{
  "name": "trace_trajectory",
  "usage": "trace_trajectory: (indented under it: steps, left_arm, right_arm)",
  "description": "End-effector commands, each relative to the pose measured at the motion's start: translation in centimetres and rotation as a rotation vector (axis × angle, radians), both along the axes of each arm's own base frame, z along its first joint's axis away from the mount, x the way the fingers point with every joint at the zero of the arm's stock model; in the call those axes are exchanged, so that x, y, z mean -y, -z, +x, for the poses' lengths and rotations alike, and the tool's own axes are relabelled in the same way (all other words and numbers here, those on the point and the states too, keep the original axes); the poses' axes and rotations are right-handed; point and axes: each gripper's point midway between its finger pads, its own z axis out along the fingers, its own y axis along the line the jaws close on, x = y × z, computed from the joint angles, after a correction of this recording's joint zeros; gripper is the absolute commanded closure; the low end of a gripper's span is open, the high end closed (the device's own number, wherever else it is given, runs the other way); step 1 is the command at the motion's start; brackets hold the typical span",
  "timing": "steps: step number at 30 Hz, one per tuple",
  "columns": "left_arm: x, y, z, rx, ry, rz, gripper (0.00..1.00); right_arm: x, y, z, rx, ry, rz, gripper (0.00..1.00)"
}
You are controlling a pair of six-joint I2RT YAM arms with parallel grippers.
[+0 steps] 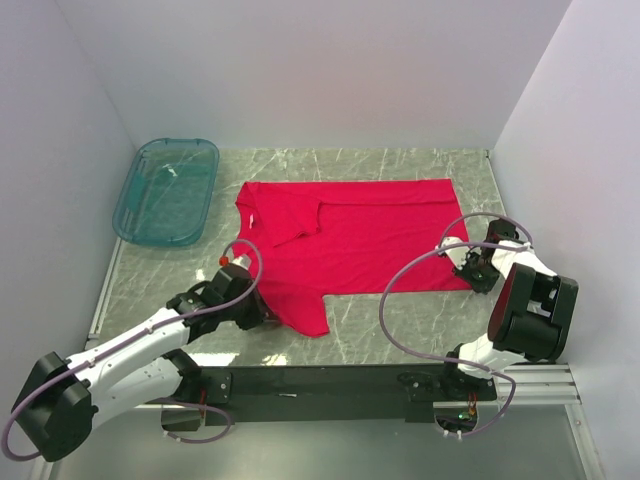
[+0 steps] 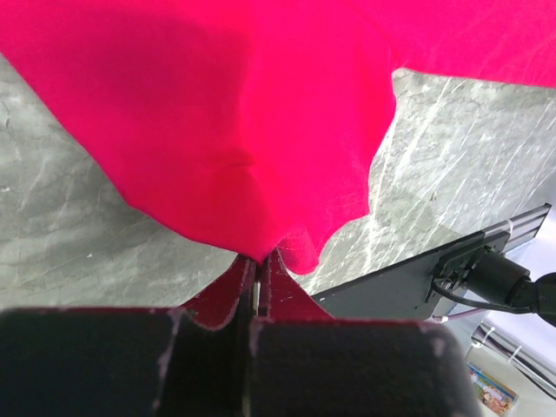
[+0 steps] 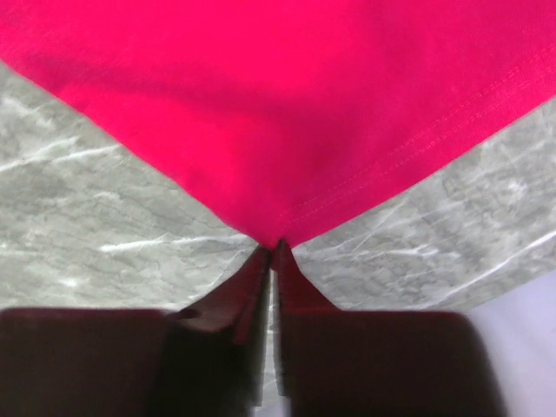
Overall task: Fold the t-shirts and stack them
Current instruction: Fold the tshirt
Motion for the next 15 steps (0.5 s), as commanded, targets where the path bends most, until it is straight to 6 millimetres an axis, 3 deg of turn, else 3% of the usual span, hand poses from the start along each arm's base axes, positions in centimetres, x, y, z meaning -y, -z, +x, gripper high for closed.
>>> trace_trajectory:
  steps: [1,2,9,14,15]
  left_arm:
    - [0.0,-1.0,0.4,0.020,-0.017,-0.013,1.00]
    - [-0.1,-1.2,0.3,0.025,-0.017,-0.017,1.00]
    - [-0.2,-3.4,1.3,0.072,-0.060,-0.028,1.00]
    - [0.3,-5.9,2.7,0.120,-0.083,-0.047,1.00]
    - [0.6,-7.2,3.2,0.141,-0.085,-0.062,1.00]
  right_arm:
    - [-0.2,0.6,0.1,-0.011,0.024,0.016,0.97]
    - [-0.2,0.3,0.3,0.002,0.038,0.024,1.00]
    - [-0.9,-4.8,2.4,0.126,0.104,0.086,1.00]
    - [-1.9,-5.8,2.2,0.105,0.116,0.142,1.00]
    - [-2.0,-5.8,2.4,0.117,0.118,0.149,1.00]
